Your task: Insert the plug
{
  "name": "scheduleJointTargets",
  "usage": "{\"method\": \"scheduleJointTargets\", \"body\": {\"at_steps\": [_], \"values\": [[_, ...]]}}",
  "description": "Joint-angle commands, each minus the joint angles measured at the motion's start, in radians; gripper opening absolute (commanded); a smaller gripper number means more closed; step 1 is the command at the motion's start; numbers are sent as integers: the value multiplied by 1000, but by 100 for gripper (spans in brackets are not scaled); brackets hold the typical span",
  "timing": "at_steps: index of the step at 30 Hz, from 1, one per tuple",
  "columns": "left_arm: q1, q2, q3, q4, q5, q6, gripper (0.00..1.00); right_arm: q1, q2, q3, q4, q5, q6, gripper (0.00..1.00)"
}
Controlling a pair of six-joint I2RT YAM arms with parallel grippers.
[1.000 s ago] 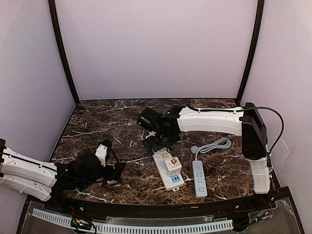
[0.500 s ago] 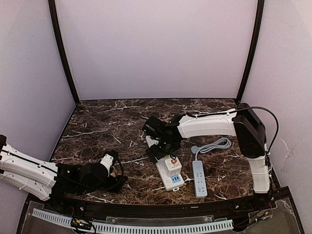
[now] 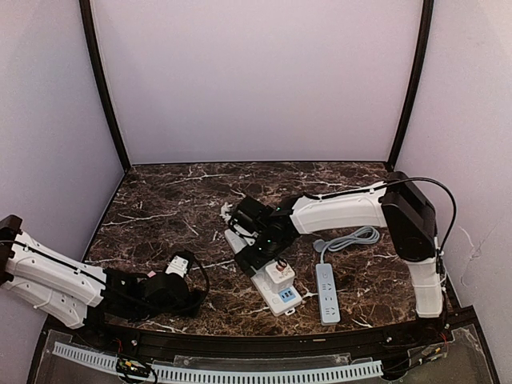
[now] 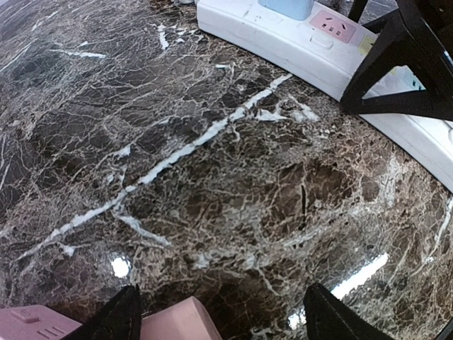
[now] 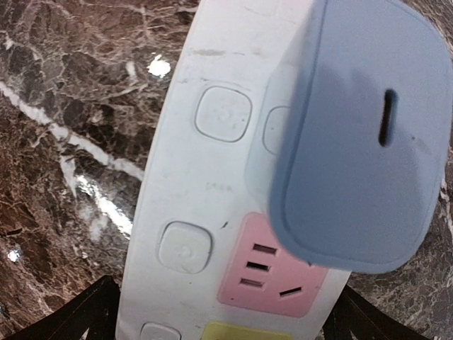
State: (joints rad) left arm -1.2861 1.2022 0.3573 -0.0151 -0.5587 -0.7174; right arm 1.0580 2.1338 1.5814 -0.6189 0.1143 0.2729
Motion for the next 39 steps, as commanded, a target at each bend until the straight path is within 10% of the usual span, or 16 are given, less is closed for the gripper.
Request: {"method": "scheduleJointTargets", "body": {"at_steps": [1,20,39], "values": [[-4,31,12,-49,27,-32,78,20,6,15,53,-35,-49,97],[-27,-116,44,-354,40,-161,75,20,-324,-243,173,46,28,99],[-27,24,-9,-226,74,-222,64,42,-556,-435,207,111,142,99]]}}
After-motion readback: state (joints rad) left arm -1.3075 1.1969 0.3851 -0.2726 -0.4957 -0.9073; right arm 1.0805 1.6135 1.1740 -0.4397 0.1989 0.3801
